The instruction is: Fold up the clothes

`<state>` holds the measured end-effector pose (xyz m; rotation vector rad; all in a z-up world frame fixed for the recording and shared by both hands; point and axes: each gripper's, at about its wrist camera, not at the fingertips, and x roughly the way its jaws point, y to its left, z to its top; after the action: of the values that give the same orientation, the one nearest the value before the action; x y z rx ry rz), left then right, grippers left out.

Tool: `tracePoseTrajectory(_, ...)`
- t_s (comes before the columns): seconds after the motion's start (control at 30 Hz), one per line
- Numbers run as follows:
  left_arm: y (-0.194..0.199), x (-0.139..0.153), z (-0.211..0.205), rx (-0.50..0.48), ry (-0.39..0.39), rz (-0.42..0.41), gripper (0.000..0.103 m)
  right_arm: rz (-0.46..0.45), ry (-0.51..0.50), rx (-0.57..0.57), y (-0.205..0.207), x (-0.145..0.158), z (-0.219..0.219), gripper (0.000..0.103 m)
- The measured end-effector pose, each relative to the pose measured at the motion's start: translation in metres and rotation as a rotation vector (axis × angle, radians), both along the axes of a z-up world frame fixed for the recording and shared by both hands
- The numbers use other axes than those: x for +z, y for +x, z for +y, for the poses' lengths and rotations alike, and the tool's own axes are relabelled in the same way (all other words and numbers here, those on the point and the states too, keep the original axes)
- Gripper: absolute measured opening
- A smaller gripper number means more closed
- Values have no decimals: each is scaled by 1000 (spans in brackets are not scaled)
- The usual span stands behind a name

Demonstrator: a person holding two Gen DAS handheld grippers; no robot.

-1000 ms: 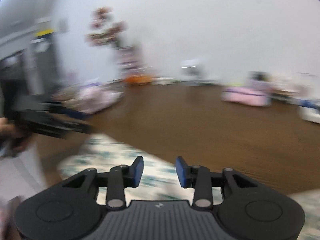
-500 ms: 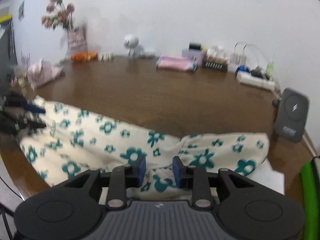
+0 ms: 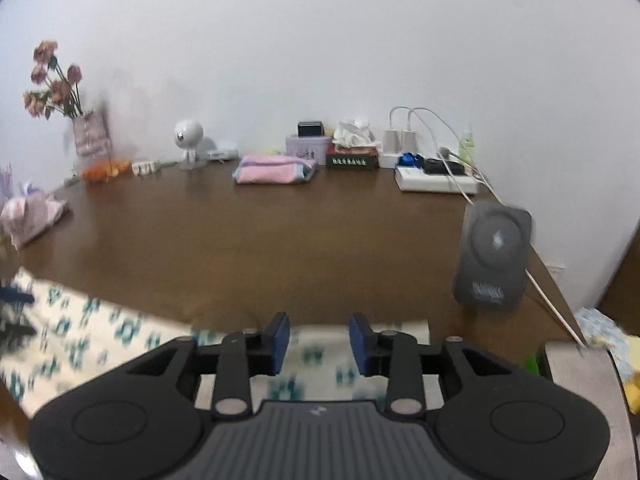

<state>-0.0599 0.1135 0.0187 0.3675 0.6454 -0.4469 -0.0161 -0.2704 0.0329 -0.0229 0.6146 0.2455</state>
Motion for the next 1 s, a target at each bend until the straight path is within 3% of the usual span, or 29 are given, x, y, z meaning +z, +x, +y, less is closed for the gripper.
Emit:
tracePoseTrajectory(0.07, -1, 0, 3, -5, 4, -1, 55, 57, -37, 45, 26, 4, 2, 37)
tracePoseTrajectory(0.13, -2, 0, 7, -7, 3, -1, 58, 112, -114, 163, 38, 18, 3, 45)
tracePoseTrajectory(0.2, -1, 0, 13, -5, -5, 1, 61, 160, -249, 380, 43, 32, 4, 81)
tracePoseTrajectory(0.23, 0, 0, 16, -4, -8, 1, 63, 157, -309, 469, 44, 36, 3, 88)
tracePoseTrajectory(0.3, 1, 0, 20, -2, -1, -7, 69, 180, -403, 590, 54, 37, -1, 90)
tracePoseTrajectory(0.33, 2, 0, 24, 3, 4, -13, 75, 217, -415, 630, 61, 35, -4, 90)
tracePoseTrajectory(0.47, 9, 3, 41, 20, 0, 9, 76, 324, -405, 797, 80, 16, -10, 88)
tracePoseTrajectory(0.57, 13, 6, 47, 21, 25, 17, 76, 347, -476, 805, 82, -5, -2, 80)
tracePoseTrajectory(0.63, 15, 7, 48, 20, 42, 18, 76, 348, -464, 826, 86, -9, 4, 75)
tracePoseTrajectory(0.67, 16, 8, 47, 21, 46, 18, 76, 369, -424, 831, 88, -8, 6, 59)
tracePoseTrajectory(0.7, 16, 8, 46, 22, 50, 18, 76, 388, -386, 835, 90, -6, 7, 18)
tracePoseTrajectory(0.73, 15, 8, 46, 24, 54, 17, 76, 385, -370, 833, 88, -3, 8, 0)
tracePoseTrajectory(0.83, 13, 8, 44, 36, 60, 11, 76, 218, -471, 792, 62, 16, 9, 1)
tracePoseTrajectory(1.0, 10, 7, 44, 54, 49, -2, 76, 188, -454, 856, 9, 28, 11, 1)
